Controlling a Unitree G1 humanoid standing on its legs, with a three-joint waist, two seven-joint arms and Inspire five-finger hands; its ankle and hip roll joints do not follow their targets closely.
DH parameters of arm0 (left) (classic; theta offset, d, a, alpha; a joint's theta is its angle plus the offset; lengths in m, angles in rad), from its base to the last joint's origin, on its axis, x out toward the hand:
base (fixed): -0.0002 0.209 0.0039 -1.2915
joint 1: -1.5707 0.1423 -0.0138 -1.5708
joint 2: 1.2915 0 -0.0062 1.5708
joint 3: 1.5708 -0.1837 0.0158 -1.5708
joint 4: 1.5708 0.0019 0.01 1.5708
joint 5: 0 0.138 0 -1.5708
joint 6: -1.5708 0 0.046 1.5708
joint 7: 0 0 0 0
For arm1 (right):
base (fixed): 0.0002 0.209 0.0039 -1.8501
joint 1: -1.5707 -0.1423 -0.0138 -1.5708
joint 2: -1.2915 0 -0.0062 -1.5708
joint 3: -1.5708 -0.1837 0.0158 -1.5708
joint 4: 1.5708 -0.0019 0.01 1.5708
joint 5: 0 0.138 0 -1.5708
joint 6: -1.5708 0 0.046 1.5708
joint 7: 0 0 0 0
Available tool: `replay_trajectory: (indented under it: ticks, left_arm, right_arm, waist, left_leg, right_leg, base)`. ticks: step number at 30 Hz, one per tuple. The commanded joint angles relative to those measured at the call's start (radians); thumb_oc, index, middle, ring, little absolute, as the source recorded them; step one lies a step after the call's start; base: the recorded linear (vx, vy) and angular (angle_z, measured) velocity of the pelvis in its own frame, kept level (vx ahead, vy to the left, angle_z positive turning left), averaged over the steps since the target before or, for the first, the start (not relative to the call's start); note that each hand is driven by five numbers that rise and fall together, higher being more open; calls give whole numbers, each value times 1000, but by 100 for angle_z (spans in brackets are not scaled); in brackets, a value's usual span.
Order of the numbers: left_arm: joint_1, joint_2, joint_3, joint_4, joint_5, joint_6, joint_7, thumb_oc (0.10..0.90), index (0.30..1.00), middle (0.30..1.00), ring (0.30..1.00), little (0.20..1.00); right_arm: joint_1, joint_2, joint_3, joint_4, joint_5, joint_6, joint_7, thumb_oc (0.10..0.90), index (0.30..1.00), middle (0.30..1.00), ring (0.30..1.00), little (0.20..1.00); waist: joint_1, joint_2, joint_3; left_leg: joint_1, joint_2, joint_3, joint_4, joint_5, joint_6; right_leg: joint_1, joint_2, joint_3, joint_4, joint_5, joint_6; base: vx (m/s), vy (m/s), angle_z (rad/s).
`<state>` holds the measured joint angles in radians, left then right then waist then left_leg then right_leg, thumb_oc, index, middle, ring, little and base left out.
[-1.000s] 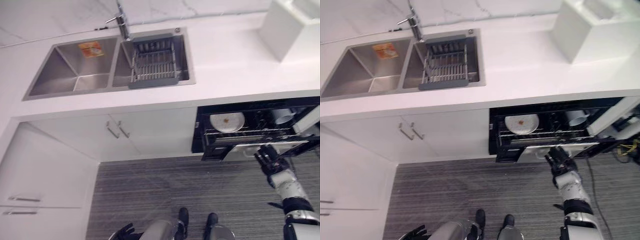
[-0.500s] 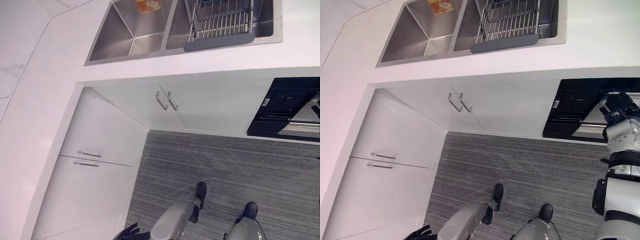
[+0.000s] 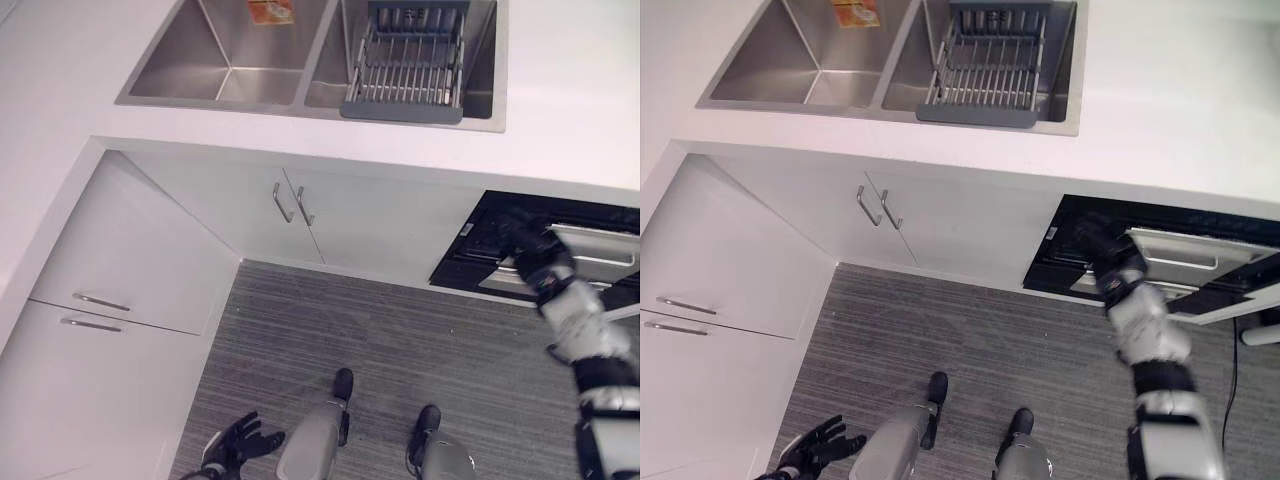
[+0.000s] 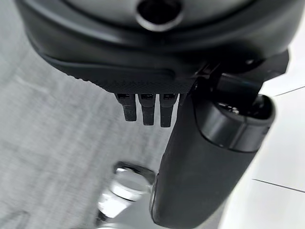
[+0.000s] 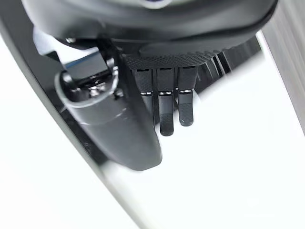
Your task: Place the dishes in the dishwasher.
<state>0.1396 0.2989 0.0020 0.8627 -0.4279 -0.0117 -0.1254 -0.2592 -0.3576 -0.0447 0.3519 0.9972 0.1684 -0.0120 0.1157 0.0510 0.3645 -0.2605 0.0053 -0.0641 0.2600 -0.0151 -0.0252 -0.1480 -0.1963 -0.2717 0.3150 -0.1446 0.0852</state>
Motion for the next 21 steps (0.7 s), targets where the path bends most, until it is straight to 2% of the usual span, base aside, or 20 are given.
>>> replay_trajectory:
  ticks: [1,2,4,8,11,14,15,17,19,21]
  left_arm:
    - [92,29,-17,-10,9,-41,-22,800,900,900,900,900]
    - [100,26,-13,-30,-11,-32,-35,800,900,900,900,900]
    - [106,15,-4,-49,-28,-28,-59,800,900,900,900,900]
    - [112,18,3,-50,-18,-32,-83,800,900,900,900,900]
    - [96,27,6,-36,-12,-13,-98,800,900,900,900,900]
    - [66,29,4,6,1,2,-102,800,900,900,900,900]
    - [30,32,6,47,11,26,-85,800,900,900,900,900]
    - [20,35,8,60,-11,29,-73,800,900,900,900,900]
    - [-15,30,35,105,-50,27,-75,800,900,900,900,900]
    - [-32,26,25,125,-52,13,-91,800,900,900,900,900]
  right_arm:
    - [-34,-93,-32,-6,-39,-80,79,800,900,900,900,900]
    - [48,-58,-39,-30,-71,-86,94,800,900,900,900,900]
    - [118,-31,-56,-16,-93,-78,117,800,900,900,900,900]
    - [195,-16,-58,2,-146,-63,132,800,900,900,900,900]
    - [230,-25,-43,71,-271,-67,147,800,900,900,900,900]
    - [244,-27,-6,182,-356,-63,149,800,900,900,900,900]
    - [242,-17,29,308,-383,-53,151,800,900,900,900,900]
    - [240,-14,32,351,-394,-58,159,800,900,900,900,900]
    - [237,11,36,472,-419,-72,166,800,900,900,900,900]
    - [242,28,53,540,-514,-102,172,800,900,900,900,900]
  waist:
    - [-13,25,-76]
    - [-33,12,-79]
    - [-53,-6,-91]
    - [-77,-26,-109]
    - [-91,-39,-125]
    - [-96,-47,-141]
    - [-92,-53,-157]
    - [-90,-54,-160]
    - [-87,-57,-173]
    - [-87,-58,-181]
  left_leg:
    - [48,14,89,40,-185,38]
    - [64,23,106,40,-192,40]
    - [75,30,122,40,-198,44]
    - [90,34,140,40,-206,44]
    - [106,35,151,40,-216,40]
    - [119,35,154,40,-223,38]
    - [134,33,151,40,-232,39]
    - [140,32,150,40,-234,40]
    - [161,28,147,40,-244,42]
    - [170,26,144,40,-245,42]
  right_leg:
    - [-2,71,26,-15,-63,-45]
    - [7,79,41,-15,-64,-42]
    - [12,84,50,-15,-63,-41]
    - [18,89,64,-15,-66,-37]
    - [27,90,73,-15,-72,-32]
    - [36,89,76,-15,-76,-29]
    - [50,88,76,-15,-81,-28]
    - [56,88,74,-15,-83,-28]
    - [75,89,72,-15,-93,-31]
    - [85,90,73,-15,-97,-34]
  base:
    - [-19,-48,-44]
    - [-6,-42,-24]
    - [-27,-34,-19]
    - [-68,-19,-35]
    - [-113,15,-25]
    - [-138,23,-15]
    - [-164,8,-10]
    - [-98,4,-5]
    - [-97,12,-5]
    - [-90,17,-8]
